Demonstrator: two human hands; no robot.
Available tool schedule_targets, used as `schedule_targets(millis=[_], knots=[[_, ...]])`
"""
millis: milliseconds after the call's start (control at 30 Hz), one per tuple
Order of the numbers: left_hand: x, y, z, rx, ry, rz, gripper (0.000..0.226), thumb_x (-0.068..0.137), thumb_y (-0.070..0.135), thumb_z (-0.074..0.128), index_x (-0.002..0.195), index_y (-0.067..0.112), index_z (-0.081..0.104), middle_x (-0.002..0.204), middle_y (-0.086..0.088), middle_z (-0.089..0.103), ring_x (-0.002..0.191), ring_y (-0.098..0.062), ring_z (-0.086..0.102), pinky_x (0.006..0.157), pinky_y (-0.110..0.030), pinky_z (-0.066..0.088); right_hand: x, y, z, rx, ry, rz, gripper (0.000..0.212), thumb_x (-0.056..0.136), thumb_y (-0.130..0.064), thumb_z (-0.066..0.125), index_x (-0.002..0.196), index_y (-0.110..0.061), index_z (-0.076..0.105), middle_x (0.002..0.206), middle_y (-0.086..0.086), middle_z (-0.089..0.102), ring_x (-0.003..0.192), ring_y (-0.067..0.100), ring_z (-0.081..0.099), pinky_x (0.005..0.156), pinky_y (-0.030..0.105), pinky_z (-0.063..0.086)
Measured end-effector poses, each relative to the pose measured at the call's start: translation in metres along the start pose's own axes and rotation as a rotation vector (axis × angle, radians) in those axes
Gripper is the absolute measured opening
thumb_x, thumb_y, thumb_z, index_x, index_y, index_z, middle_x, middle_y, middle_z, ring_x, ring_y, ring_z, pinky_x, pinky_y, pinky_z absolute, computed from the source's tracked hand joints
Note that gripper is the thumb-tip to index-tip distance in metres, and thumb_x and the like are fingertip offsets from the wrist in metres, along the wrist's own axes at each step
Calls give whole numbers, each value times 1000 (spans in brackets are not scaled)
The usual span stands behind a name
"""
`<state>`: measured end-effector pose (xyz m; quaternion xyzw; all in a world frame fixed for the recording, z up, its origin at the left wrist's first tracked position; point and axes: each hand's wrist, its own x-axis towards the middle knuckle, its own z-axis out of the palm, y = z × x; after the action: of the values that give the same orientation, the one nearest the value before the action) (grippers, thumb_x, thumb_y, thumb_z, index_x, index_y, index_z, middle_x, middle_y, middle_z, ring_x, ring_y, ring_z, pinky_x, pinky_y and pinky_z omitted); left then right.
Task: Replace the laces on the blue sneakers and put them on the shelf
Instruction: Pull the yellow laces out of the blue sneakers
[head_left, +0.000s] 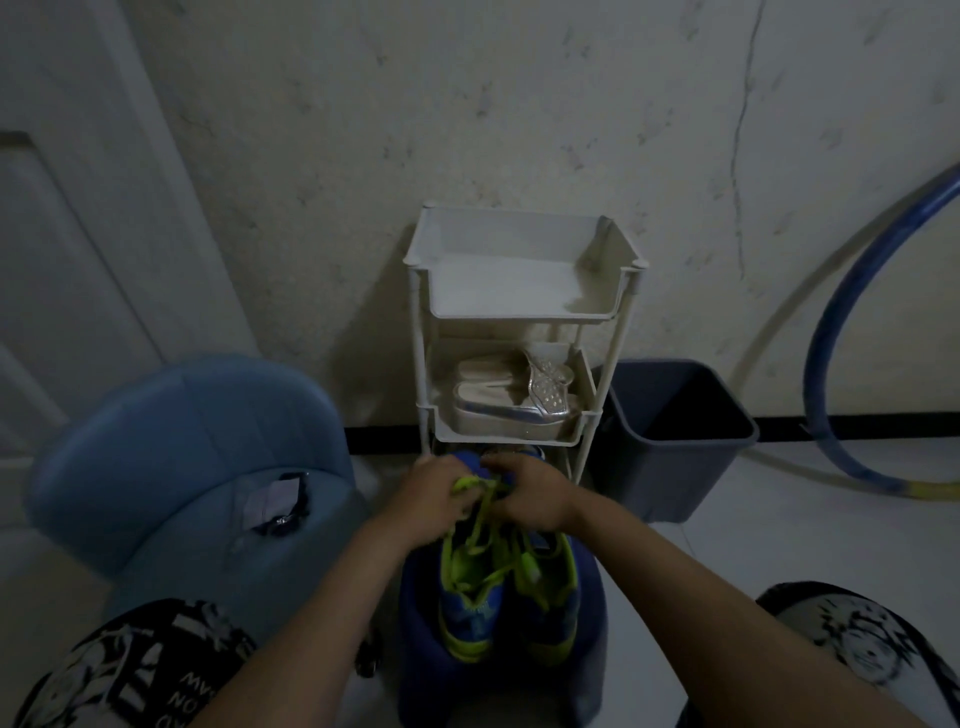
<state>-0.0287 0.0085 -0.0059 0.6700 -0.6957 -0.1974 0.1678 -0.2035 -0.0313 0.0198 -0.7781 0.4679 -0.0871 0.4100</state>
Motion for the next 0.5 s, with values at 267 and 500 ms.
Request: schedule_targets(millis=[267, 500], knots=[[-2, 46, -72, -1544, 153, -138, 34, 104, 23, 36, 103, 7, 66, 105, -11, 72, 102, -27, 68, 97, -47, 47, -12, -10, -5, 312, -46, -33, 8, 90, -22, 70, 85, -18, 75, 78, -4, 73, 72, 5, 66, 73, 21, 51], [-5, 57, -107, -1551, 359, -184, 34, 99, 10, 34, 66, 13, 44, 57, -4, 39, 37, -12, 33, 56, -35, 54, -21, -7, -29, 163, 143, 169, 23, 97, -11, 44, 90, -8, 65, 80, 8, 61, 68, 16, 56, 64, 27, 46]])
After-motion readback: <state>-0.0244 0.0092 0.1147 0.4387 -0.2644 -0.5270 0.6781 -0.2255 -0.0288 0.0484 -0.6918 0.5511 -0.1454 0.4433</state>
